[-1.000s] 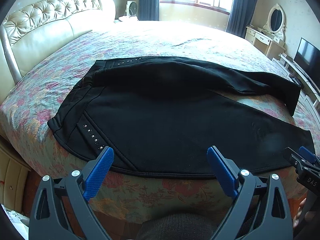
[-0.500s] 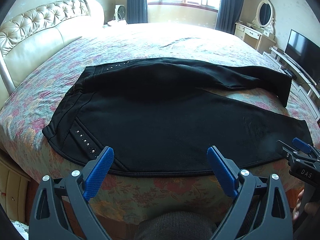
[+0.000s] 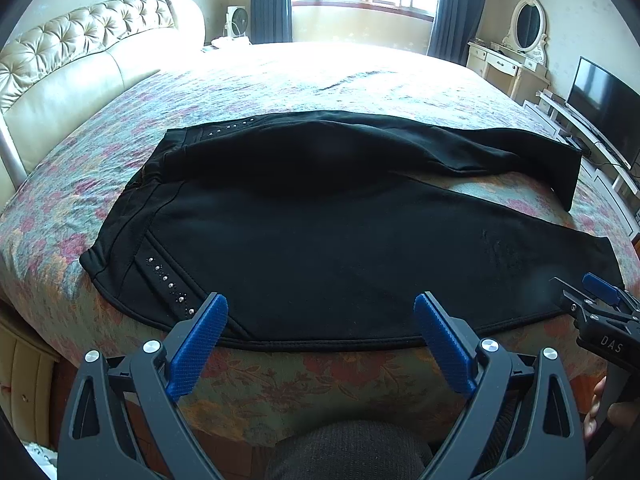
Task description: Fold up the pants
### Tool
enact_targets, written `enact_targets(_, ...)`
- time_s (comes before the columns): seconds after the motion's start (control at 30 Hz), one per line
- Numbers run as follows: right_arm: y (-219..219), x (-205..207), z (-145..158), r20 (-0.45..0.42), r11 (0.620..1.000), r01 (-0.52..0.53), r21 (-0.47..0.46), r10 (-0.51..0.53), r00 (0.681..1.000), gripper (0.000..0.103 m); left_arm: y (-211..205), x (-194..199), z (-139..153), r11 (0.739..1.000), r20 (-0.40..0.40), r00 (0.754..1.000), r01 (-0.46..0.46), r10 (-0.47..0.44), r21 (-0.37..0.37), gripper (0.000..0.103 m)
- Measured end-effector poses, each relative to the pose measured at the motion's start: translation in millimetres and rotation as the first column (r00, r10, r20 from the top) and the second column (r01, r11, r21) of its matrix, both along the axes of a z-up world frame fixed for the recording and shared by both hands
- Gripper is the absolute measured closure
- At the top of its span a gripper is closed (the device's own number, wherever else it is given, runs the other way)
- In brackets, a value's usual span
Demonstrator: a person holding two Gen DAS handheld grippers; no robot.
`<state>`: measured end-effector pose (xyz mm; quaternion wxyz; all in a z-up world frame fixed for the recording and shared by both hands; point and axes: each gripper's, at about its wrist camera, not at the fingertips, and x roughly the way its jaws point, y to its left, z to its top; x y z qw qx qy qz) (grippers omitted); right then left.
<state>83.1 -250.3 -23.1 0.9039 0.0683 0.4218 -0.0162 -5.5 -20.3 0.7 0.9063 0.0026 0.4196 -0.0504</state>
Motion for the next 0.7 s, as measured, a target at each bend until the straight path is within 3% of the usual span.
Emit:
enact_targets(0.43, -0.2, 2.3, -1.2, 0.002, 1.0, -0.001, 0.002, 0.001, 1.0, 0.002, 0.4, 0.7, -2.2, 1.0, -0.019, 1.0, 0.008, -0.008, -0.018, 0.01)
enact_targets(0.7, 1.9, 2.4, 7.1, 0.049, 1.0, -0.005, -0.029, 0.007, 0.999, 0.002, -1.9, -1.1, 4.0, 1.0, 0.04, 0.999, 0.005, -0.005, 0.018, 0.01)
